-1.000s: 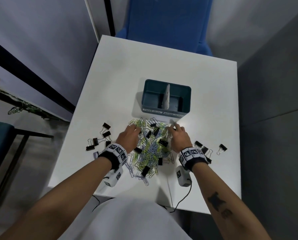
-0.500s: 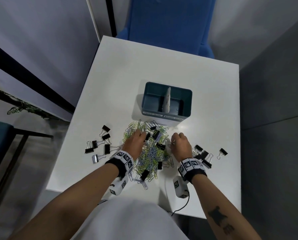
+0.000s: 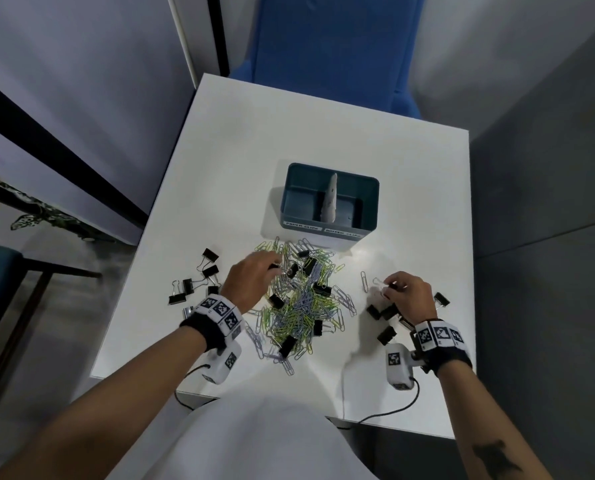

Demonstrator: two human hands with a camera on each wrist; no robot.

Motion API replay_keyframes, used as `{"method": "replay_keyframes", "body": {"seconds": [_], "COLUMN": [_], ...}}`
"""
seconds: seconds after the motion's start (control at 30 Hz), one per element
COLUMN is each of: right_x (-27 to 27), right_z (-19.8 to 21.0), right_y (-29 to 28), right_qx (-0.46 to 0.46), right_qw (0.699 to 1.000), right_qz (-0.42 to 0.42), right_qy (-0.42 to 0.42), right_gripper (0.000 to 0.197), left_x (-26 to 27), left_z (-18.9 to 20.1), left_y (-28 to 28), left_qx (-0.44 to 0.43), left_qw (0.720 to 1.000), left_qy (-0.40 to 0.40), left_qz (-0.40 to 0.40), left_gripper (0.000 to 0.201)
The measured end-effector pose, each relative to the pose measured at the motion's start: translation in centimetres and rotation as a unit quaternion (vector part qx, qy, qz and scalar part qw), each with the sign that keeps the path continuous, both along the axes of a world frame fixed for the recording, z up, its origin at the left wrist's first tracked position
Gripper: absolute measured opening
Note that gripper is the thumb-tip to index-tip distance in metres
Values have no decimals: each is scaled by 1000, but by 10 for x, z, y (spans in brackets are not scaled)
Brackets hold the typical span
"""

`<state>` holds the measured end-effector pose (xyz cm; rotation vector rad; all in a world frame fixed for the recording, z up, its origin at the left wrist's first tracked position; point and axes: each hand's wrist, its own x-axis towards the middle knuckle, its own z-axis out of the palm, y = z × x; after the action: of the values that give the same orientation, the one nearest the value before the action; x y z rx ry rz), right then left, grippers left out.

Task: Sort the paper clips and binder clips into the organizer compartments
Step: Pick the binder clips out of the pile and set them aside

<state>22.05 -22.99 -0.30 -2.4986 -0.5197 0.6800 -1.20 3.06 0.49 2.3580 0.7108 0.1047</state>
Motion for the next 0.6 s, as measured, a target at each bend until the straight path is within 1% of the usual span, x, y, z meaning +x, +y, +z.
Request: {"method": "replay_keyframes", "body": {"seconds": [0.03, 0.1, 0.17, 0.23, 0.3, 0.33, 0.4, 0.47, 0.5, 0.53, 0.6], "right_x": [3, 5, 4, 0, -5, -8, -16, -28, -36, -46, -67], "right_z": [-4, -11, -18, -20, -20, -20, -19, -17, -18, -18, -20], "right_y": [-4, -11, -15, -14, -13, -12, -7, 3, 9, 16, 31], "right_qx": [-24, -58, -73, -89, -107, -115, -112, -91, -79, -68, -46], "right_qw": [1000, 998, 997, 996, 993, 989, 979, 973, 974, 976, 981], "right_qz": [-6, -11, 1, 6, 9, 17, 43, 70, 90, 113, 154], "right_qy": [-11, -13, -7, -11, -51, -87, -166, -198, -195, -174, -109], "right_gripper": [12, 12, 13, 10, 11, 14, 17, 19, 18, 18, 19], "left_x": [-4, -15, -29, -42, -53, -57, -61, -62, -61, -59, -52], "left_z": [-1, -7, -14, -20, -23, -22, -19, -12, -10, -10, -13], "left_y": [9, 31, 54, 71, 79, 78, 71, 54, 43, 31, 8], "left_qx": [1, -5, 1, -1, -6, 2, 52, 92, 91, 82, 60], "left_qw": [1000, 993, 982, 974, 972, 971, 973, 980, 985, 989, 990], "left_qy": [4, 26, 73, 114, 135, 143, 153, 134, 121, 112, 115], "left_qz": [27, 111, 177, 196, 194, 190, 164, 119, 86, 46, -48], "left_gripper": [12, 9, 8, 7, 8, 11, 21, 27, 28, 28, 29]}}
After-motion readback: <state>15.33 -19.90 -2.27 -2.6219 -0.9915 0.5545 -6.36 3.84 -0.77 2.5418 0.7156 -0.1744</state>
